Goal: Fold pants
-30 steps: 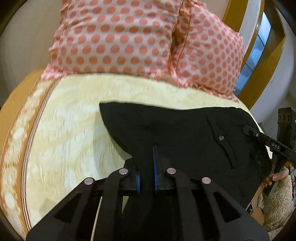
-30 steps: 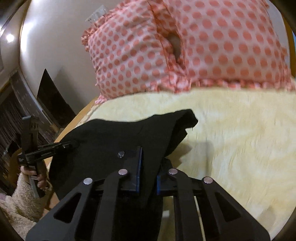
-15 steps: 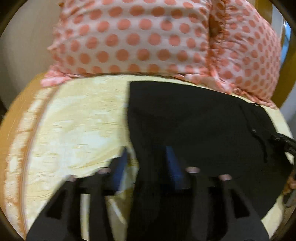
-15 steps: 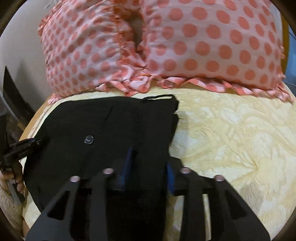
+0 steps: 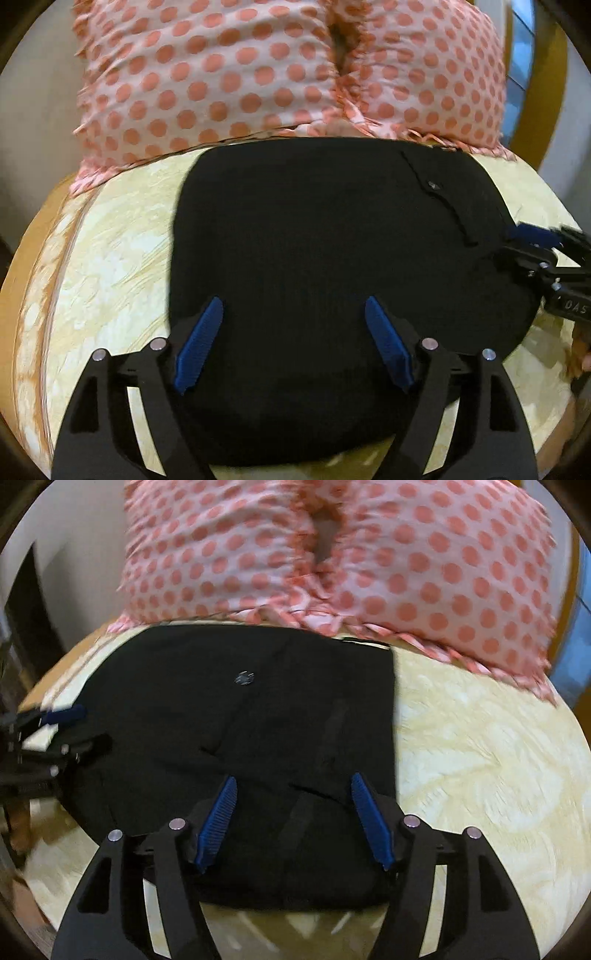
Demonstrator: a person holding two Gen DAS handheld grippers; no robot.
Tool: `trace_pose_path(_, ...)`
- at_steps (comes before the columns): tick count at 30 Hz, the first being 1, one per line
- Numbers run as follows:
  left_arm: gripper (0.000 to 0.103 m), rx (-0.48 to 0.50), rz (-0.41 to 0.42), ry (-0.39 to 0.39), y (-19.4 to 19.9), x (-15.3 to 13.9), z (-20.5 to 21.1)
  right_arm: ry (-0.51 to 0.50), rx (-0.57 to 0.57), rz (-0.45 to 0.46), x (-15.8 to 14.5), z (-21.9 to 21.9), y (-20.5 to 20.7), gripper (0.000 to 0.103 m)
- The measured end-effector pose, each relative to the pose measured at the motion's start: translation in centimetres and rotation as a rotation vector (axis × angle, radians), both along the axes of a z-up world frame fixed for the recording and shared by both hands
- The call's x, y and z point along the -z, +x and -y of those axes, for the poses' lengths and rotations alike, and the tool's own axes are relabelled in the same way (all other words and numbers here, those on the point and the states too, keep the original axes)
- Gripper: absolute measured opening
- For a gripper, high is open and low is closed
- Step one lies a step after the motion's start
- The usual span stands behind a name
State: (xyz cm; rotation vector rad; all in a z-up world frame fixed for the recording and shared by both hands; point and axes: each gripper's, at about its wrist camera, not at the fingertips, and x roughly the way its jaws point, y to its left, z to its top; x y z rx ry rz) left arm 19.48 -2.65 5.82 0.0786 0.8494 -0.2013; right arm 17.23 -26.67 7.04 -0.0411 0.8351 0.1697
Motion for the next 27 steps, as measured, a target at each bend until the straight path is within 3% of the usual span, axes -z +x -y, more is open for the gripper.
trace_pose_path(1, 0.085, -0.007, 0.012, -0.023, -0.7, -0.5, -0.4, 0.028, 0.028, 0.025, -0.7, 0.4, -1.0, 0.079)
trace_pose_path(2, 0.094, -0.02, 0.044, -0.038, -2.1, -1.3, -1.0, 0.047, 0.051, 0.053, -1.2, 0.7, -2.2, 0.098)
trace_pose_path(3, 0.101, -0.037, 0.075, -0.03, -3.5, -1.7, -1.2, 0.059, 0.074, 0.084, -1.5, 0.9, -3.6, 0.1)
trace_pose_path(6, 0.101, -0.087, 0.148, 0.031, -7.4, -2.0, -2.0, 0.053, 0.065, 0.122, -1.2, -0.2, -6.6, 0.1)
trace_pose_path(13, 0.101, -0.136, 0.144, 0.06, -13.0, 0.9, -2.5, -0.035, 0.025, 0.114, 1.5, -5.1, -10.7, 0.1)
trace_pose_path(18, 0.101, -0.141, 0.095, 0.058, -13.8, 2.8, -2.7, -0.054, 0.051, 0.074, 2.9, -6.4, -11.5, 0.102)
trace_pose_path(27, 0.101, -0.114, 0.086, 0.012, -14.4, 3.1, -2.3, -0.022, 0.132, 0.03, 3.2, -5.9, -12.1, 0.102)
